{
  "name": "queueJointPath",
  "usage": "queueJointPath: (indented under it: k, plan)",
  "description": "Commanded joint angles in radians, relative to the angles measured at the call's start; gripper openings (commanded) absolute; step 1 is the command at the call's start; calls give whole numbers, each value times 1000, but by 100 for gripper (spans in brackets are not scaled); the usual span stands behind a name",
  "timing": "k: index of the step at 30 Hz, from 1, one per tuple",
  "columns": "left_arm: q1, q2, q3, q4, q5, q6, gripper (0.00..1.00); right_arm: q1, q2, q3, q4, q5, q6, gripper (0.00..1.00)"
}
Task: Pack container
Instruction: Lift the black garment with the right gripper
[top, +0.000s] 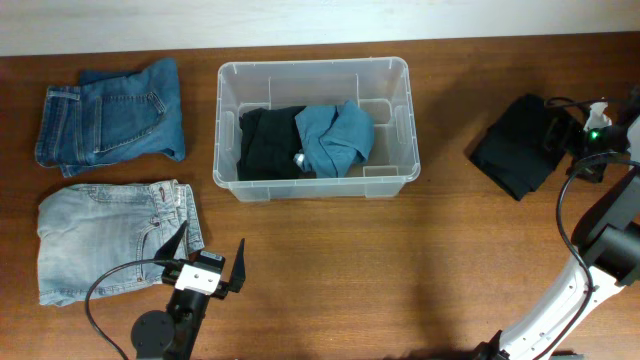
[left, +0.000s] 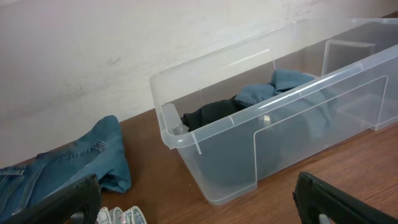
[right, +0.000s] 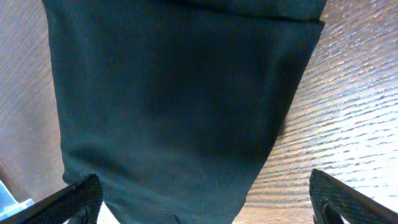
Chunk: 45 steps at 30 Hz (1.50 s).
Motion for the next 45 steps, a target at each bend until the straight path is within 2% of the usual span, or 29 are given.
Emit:
queueJointPath:
  k: [1,21,29,41,45]
  plan:
    - [5,-6,-2,-7,0,11,99,12,24,-8,11,9,0,98]
    - [5,-6,-2,-7,0,11,99,32,85,-8,63,8,19,99]
    - [5,-6,-2,-7,0,11,99,32,85,-8,98,-109,19,99]
    - [5,-6,-2,-7,0,11,99,33,124,-19,113,-111,46,100]
    - [5,-6,-2,-7,0,11,99,32,156,-21,113,-95,98,88]
